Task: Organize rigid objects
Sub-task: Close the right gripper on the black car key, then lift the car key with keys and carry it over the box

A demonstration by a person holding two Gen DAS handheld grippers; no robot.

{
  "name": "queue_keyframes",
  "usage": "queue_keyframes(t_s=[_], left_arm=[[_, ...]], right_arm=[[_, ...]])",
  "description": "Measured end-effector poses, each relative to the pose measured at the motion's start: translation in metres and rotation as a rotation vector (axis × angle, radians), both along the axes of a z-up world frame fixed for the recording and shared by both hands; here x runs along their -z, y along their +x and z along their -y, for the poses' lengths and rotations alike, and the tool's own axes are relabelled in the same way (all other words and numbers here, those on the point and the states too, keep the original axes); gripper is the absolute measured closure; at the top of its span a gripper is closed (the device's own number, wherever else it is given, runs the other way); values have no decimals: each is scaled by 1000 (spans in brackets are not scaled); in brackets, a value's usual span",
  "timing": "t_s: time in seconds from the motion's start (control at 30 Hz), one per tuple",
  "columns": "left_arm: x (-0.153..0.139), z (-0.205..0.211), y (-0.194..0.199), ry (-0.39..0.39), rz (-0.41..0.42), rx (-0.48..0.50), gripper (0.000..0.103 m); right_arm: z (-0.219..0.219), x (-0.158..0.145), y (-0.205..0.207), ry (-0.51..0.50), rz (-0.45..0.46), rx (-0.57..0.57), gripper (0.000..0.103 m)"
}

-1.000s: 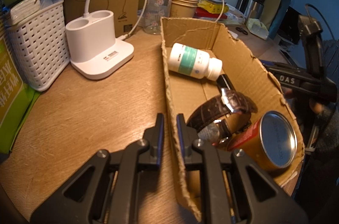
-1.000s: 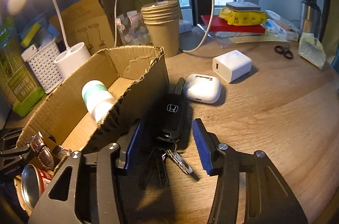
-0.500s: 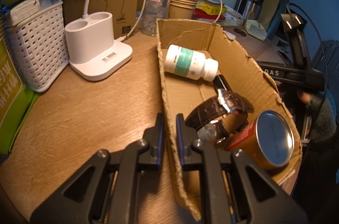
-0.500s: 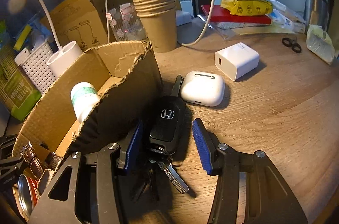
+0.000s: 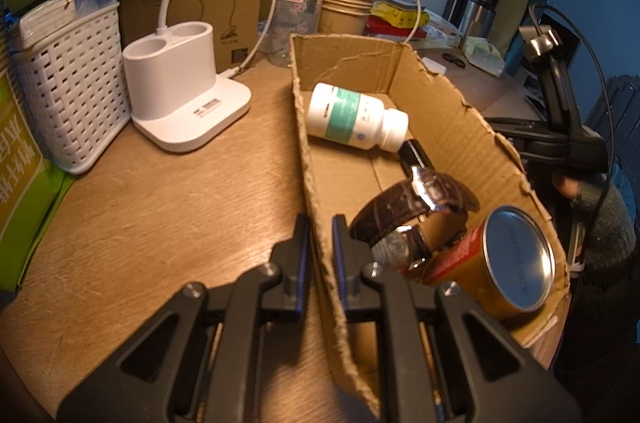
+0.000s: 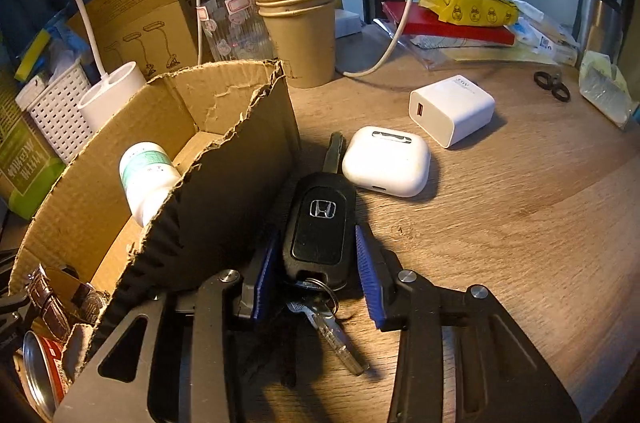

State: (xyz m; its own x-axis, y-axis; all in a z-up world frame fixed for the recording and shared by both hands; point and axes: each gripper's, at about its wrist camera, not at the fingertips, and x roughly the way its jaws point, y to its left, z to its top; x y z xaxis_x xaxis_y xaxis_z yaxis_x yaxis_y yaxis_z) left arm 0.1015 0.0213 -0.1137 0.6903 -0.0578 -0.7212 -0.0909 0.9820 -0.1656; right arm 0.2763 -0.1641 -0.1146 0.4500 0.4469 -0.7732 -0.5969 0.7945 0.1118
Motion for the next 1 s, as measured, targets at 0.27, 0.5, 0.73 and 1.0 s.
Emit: queue_keyframes(t_s=[0.27, 0.5, 0.73, 1.0], left_arm=[[0, 0, 0, 0, 0, 0, 91], [0, 0, 0, -1, -1, 0, 91], [1, 0, 1, 0, -1, 0, 91], [0, 0, 1, -1, -1, 0, 91]], right_arm=[[7, -12, -10, 33, 50, 27, 64], [19, -33, -20, 61, 108, 51, 65], [23, -50, -29, 59, 156, 59, 65], [26, -66, -39, 74, 193, 58, 65]])
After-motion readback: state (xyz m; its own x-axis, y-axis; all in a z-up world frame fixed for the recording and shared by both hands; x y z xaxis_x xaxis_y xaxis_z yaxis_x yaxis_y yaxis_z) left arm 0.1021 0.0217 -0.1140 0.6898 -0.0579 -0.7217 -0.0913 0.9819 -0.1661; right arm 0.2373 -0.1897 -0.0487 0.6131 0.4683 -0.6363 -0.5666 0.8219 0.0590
